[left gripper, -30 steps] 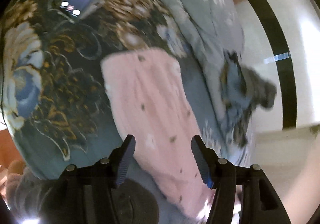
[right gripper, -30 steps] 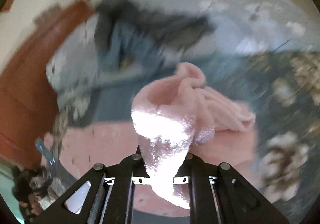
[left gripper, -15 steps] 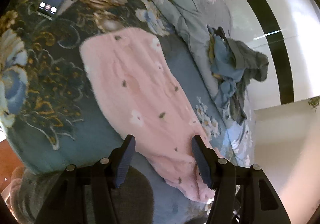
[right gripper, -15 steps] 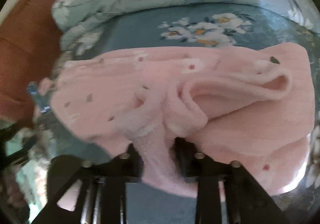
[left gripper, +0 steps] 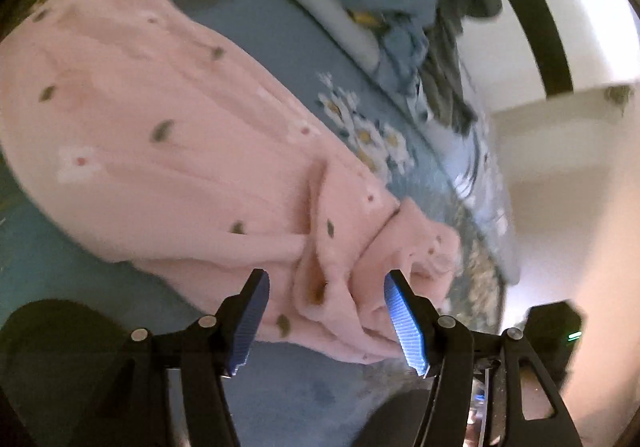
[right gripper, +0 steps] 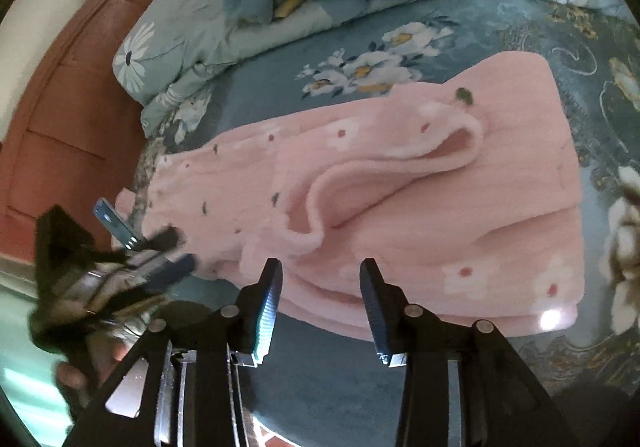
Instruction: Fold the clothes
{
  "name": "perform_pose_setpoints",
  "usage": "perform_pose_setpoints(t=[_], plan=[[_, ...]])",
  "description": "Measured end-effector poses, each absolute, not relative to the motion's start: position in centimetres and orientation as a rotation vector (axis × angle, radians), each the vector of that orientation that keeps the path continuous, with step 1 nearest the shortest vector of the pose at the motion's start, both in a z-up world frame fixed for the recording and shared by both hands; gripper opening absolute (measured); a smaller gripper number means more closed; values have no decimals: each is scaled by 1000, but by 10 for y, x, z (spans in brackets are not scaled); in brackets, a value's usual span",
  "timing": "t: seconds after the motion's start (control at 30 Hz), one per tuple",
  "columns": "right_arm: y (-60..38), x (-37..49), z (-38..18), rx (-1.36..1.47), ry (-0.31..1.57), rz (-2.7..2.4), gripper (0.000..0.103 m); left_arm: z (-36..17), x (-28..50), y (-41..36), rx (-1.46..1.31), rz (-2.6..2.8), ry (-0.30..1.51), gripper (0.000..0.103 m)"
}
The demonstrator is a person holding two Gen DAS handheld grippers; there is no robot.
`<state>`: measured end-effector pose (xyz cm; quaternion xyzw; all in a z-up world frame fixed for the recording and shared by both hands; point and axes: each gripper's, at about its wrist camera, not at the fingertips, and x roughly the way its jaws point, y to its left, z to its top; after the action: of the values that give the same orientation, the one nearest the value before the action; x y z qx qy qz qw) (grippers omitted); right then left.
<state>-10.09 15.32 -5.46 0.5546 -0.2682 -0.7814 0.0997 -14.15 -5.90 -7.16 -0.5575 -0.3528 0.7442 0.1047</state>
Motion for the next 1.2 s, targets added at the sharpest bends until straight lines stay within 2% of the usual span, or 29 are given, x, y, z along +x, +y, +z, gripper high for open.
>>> perform_pose_setpoints(t=[0.13, 0.27, 0.37, 0.5, 0.67, 0.8, 0.87, 0.93, 0.97, 1.03, 1.2], plan=[[170, -115, -60, 1654, -1000, -2297, 42, -88, -150, -26, -1710, 2231, -849, 64], [177, -135, -68, 1680, -1159, -2258, 43, -101, -143, -23, -1740, 2277, -758, 64], [184, -143, -77, 1711, -1294, -2298, 47, -111, -138, -27, -1759, 2327, -683, 64], [200, -140, -87, 1694, -1513, -2333, 56, -120, -138, -34, -1769, 2293, -715, 64], [213, -148, -92, 1744, -1559, -2379, 56, -128, -144, -34, -1788, 2270, -725, 64], [213, -154, -105, 1783, -1601, -2342, 56, -133, -148, -43, -1784, 2210, -835, 64], [216, -151, -107, 1771, -1627, -2345, 51, -136, -149, -49, -1771, 2179, -920, 64], [221, -151, -104, 1797, -1592, -2388, 21, -139, -151, -55, -1761, 2150, -988, 64], [223, -150, -101, 1810, -1575, -2394, 14, -140, -151, -56, -1758, 2137, -1013, 64], [228, -153, -90, 1784, -1546, -2368, 9, -142, -152, -60, -1753, 2110, -1061, 64], [205, -177, -26, 1677, -1114, -2471, 8, -139, -152, -65, -1697, 2088, -1123, 66]])
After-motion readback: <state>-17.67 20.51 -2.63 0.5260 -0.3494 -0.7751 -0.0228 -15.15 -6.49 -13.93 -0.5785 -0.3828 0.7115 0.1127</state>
